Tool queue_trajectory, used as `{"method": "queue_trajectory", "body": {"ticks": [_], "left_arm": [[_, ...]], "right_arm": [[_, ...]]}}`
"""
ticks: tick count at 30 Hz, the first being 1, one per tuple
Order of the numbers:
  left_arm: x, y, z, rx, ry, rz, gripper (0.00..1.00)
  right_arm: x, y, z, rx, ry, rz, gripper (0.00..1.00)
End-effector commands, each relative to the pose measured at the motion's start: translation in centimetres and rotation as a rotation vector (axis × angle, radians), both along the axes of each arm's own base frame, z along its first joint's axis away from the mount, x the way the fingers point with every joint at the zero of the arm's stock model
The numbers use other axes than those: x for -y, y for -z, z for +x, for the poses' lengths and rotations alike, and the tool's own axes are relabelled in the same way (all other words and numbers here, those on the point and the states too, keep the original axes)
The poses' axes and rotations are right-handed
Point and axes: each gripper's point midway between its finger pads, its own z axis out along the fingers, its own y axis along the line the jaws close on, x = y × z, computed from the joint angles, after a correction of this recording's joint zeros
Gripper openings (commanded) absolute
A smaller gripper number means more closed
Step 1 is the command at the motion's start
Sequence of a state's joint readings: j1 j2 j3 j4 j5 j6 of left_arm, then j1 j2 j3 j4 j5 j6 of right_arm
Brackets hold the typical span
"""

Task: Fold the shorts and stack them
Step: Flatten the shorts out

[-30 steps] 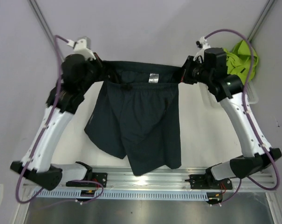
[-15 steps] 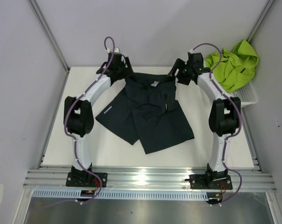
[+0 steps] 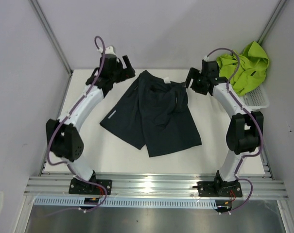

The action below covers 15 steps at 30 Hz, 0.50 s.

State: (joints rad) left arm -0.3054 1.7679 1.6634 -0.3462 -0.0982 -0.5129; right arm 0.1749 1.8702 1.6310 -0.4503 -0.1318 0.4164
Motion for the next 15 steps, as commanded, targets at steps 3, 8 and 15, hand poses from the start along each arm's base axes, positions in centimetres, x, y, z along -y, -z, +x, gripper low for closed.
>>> {"method": "queue_trajectory", "body": {"ticks": [3,8,15], "left_arm": [[6.9,-0.6,-9.9,0.052,0.179,-0.022,0.99],[10.0,4.9,-16.8,-0.012,0.323,-0.104,0.99],[6.9,4.6,-20.8,-0.034,0.326,-0.049,0.99]], "right_arm": [[-0.3,4.6,-7.5,-0.161,-0.029,-0.148,0.83],[-0.8,6.6,-13.5,-0.221,-0.044,-0.276,0.81],[-3.5,8.3,-21.6,-0.255,-0.147,-0.344,0.64]]}}
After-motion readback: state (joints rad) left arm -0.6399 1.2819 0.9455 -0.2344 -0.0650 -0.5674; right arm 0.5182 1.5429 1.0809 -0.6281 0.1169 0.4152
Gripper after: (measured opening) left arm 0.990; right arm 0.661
